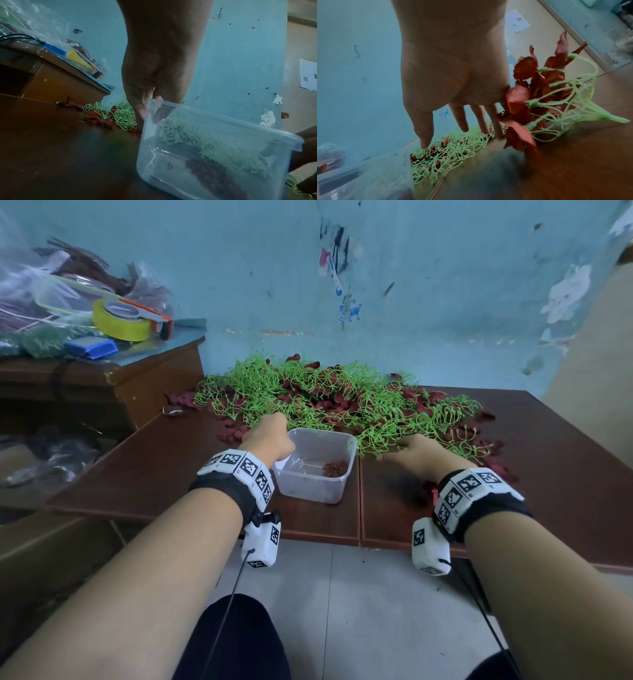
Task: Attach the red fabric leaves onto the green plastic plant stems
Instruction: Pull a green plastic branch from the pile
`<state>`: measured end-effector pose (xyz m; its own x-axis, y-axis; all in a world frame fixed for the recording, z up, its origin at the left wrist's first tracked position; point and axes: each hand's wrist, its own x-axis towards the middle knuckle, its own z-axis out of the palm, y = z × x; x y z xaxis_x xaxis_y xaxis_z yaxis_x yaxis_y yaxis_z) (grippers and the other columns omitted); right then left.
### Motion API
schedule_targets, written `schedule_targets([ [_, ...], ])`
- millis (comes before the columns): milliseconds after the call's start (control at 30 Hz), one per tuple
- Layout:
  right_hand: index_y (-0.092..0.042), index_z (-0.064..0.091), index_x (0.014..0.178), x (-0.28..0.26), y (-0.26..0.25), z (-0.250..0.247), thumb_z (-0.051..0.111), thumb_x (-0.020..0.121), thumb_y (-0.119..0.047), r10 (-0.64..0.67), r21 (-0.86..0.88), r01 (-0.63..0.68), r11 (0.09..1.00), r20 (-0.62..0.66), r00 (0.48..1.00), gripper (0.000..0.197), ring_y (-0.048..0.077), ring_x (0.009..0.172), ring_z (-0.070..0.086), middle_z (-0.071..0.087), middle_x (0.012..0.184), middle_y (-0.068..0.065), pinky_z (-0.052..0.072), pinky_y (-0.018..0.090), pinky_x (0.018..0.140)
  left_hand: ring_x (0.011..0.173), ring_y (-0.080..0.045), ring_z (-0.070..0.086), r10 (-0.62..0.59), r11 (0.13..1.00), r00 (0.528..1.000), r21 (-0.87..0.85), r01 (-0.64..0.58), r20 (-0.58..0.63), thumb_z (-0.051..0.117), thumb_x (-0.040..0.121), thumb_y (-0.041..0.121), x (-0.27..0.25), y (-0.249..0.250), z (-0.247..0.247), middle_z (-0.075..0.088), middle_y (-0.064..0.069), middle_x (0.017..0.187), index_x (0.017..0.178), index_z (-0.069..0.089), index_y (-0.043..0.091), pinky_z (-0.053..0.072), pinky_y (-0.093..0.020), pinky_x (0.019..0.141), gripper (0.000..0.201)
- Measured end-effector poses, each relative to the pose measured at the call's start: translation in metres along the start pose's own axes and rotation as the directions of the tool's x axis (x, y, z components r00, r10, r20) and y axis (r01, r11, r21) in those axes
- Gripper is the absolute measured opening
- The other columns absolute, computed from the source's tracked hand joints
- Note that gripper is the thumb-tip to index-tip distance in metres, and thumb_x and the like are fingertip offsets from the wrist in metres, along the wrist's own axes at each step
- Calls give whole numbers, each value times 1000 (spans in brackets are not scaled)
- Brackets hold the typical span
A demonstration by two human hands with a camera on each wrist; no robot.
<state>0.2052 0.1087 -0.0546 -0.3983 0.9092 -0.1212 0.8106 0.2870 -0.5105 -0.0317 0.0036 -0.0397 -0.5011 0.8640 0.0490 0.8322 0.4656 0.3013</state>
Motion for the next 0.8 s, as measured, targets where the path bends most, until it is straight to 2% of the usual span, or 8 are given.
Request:
schedule_targets([
  [133,-5,42,148,2,11,-1,68,88,-48,12,-2,-12,1000,-7,1000,78,34,132,50,51,146,16,40,40,108,54,-17,19,-26,999,1000,-32,25,-13,49,79,-9,0,3,0,23,-1,64,65,26,16,15,-28,51,37],
  [267,-7,44,147,4,16,-3,67,89,-47,6,-51,-7,999,-19,1000,74,33,132,51,52,146,14,41,39,107,55,-18,27,-61,998,997,-32,59,-41,52,84,-6,-1,9,2,33,-3,67,67,30,14,19,-28,51,34],
  [367,-9,44,147,5,23,-8,67,90,-45,4,-93,-8,996,-46,999,71,33,126,55,56,141,14,46,39,101,60,-19,38,-82,996,995,-32,80,-62,55,89,-1,2,11,4,42,-5,76,80,40,10,28,-31,54,21],
  [467,-13,44,147,5,39,-14,67,89,-45,35,-124,-44,991,-69,997,71,35,113,61,59,134,16,54,46,92,63,-19,41,-94,995,993,-27,92,-70,57,91,3,5,12,4,44,-5,79,97,45,7,34,-34,59,14],
  [567,-14,48,143,3,55,-17,69,86,-48,71,-160,-83,984,-83,994,70,34,115,61,61,131,16,51,47,98,67,-21,46,-104,994,992,-25,103,-77,58,91,6,8,12,5,50,-7,83,101,47,6,35,-34,61,16],
  [633,-16,52,140,2,64,-18,69,83,-51,88,-168,-103,980,-95,992,69,34,115,61,62,129,14,50,49,99,77,-26,53,-115,993,991,-19,114,-70,59,91,9,10,13,6,57,-10,95,109,48,5,36,-34,60,21],
  [700,-18,54,137,4,71,-19,69,79,-54,88,-180,-106,978,-107,990,70,34,114,61,63,129,12,50,50,99,92,-32,60,-134,991,989,-16,133,-64,60,91,12,12,17,9,59,-15,115,131,45,4,40,-35,63,43],
  [800,-18,55,135,7,78,-21,68,75,-54,83,-199,-105,974,-113,990,71,33,112,62,63,127,10,51,51,97,129,-41,48,-185,982,980,-39,183,-67,63,93,21,13,27,12,40,-22,147,153,26,8,46,-47,91,72],
])
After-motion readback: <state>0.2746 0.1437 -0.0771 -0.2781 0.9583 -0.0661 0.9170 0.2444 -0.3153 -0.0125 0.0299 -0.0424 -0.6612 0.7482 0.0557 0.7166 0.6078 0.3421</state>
